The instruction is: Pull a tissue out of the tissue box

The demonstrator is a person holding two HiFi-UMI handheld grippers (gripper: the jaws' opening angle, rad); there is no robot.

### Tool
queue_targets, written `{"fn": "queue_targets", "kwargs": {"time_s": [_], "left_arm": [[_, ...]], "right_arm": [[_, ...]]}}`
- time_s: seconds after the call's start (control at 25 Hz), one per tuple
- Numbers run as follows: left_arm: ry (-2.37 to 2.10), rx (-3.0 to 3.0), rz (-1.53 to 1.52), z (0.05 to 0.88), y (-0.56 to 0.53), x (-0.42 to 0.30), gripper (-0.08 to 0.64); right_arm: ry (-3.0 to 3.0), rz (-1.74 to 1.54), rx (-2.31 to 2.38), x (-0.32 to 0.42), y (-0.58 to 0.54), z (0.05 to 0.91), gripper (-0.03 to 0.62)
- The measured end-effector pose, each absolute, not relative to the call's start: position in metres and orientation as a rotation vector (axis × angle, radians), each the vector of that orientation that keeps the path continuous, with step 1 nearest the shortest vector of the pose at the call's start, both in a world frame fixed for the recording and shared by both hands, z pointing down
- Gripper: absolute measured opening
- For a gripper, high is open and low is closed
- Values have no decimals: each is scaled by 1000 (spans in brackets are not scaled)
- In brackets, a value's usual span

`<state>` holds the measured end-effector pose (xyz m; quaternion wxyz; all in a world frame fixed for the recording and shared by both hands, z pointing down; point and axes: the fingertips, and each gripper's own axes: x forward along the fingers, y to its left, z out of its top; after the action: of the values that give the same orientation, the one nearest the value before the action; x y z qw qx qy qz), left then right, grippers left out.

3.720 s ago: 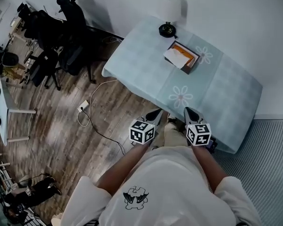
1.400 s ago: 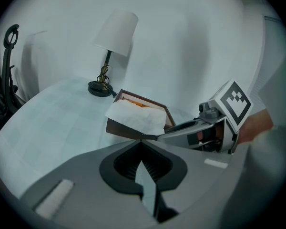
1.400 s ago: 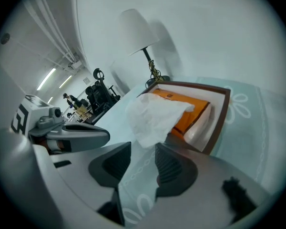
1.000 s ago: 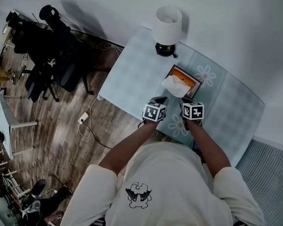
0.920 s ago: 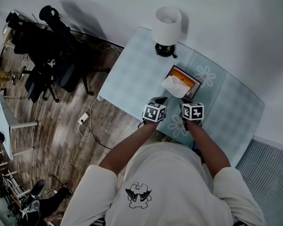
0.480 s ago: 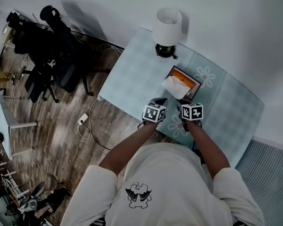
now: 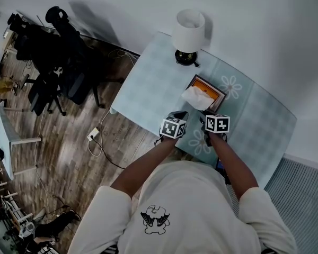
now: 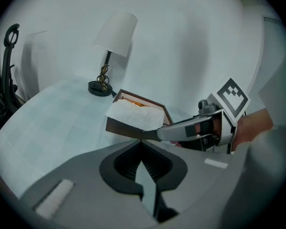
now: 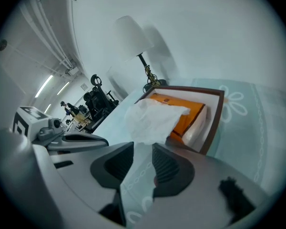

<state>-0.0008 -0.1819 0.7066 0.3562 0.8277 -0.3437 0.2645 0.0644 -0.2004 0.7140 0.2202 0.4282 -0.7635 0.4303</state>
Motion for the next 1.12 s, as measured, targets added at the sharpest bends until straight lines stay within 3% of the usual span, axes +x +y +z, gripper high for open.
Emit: {"fn": "queue_targets", "kwargs": {"time_s": [0.56,0.6,0.64,0.68,1.12], "left_arm": [[-880,2150,677,703,-184,4,5],[-880,2149,678,703,-183,3,5],[-879,2148,679,704,-183,2,5],[-879,2148,679,705,-182,2,5],[-908,2177,666,698,-183,-2,5]], "right_arm": [[-2043,1381,1295,79,-201,720,129],[-2033,1375,1307,80,-201,721,123],[-2023,1372,1319,81,-201,722,40],[-2018,1373,1327,82,-201,723,15],[-2104,1229,1260,75,-188,699,12]]}}
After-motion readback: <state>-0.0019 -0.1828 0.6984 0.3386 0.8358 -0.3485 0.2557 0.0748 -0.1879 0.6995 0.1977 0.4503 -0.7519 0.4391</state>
